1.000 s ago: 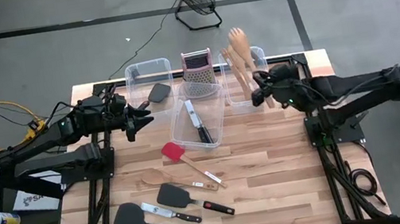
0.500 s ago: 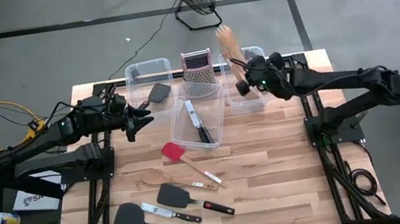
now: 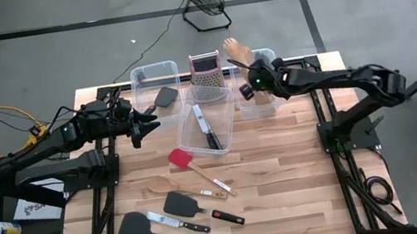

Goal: Pick & Place Kitchen Items
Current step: Put the brown serving fork into the middle transparent bin, then put the black spatula into the left transparent bin

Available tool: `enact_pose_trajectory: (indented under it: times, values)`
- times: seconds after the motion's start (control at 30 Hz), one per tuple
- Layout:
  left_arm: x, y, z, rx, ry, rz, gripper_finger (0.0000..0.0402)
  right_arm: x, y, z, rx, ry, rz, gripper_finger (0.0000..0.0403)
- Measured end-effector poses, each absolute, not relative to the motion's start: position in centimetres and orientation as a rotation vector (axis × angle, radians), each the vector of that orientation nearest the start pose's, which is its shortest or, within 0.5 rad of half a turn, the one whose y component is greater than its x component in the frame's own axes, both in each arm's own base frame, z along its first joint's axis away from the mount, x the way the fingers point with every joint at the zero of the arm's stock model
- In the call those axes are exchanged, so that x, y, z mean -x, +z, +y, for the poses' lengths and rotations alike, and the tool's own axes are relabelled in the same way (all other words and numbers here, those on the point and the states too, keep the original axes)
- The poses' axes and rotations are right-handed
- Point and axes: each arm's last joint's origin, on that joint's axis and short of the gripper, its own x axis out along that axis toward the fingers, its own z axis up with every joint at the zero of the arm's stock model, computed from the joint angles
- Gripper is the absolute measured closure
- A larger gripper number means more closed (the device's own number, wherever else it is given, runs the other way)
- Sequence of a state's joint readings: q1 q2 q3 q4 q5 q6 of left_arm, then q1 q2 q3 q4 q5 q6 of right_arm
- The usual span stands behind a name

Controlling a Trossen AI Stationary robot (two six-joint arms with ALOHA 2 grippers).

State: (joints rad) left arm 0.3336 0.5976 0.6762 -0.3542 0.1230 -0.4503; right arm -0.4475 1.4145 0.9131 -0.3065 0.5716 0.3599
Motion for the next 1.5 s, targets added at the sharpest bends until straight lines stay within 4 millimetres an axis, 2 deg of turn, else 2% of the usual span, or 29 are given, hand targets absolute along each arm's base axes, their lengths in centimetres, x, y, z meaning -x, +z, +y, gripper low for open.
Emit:
enact_pose_trajectory:
  times: [0.5, 0.73, 1.0, 1.27, 1.5]
  values:
    - [-12.8, 30.6, 4.1, 0.506, 0.265, 0.211, 0.0225, -24.6, 22.5, -14.4, -0.274, -1.127, 0.725, 0.0333]
    - [-12.8, 30.6, 4.1, 0.483, 0.266, 0.213, 0.0225, -24.6, 22.5, -14.4, -0.269, -1.133, 0.725, 0.0274]
    - [-12.8, 30.5, 4.2, 0.476, 0.314, 0.204, 0.0225, -24.6, 22.5, -14.3, -0.275, -1.067, 0.75, 0.0267]
    - [-12.7, 30.5, 4.5, 0.499, 0.404, 0.181, 0.0225, -23.8, 24.4, -14.1, -0.333, -0.883, 0.698, 0.0266]
    - [-12.7, 30.5, 4.5, 0.564, 0.44, 0.16, 0.0225, -21.9, 27.1, -14.2, -0.306, -0.742, 0.612, 0.0266]
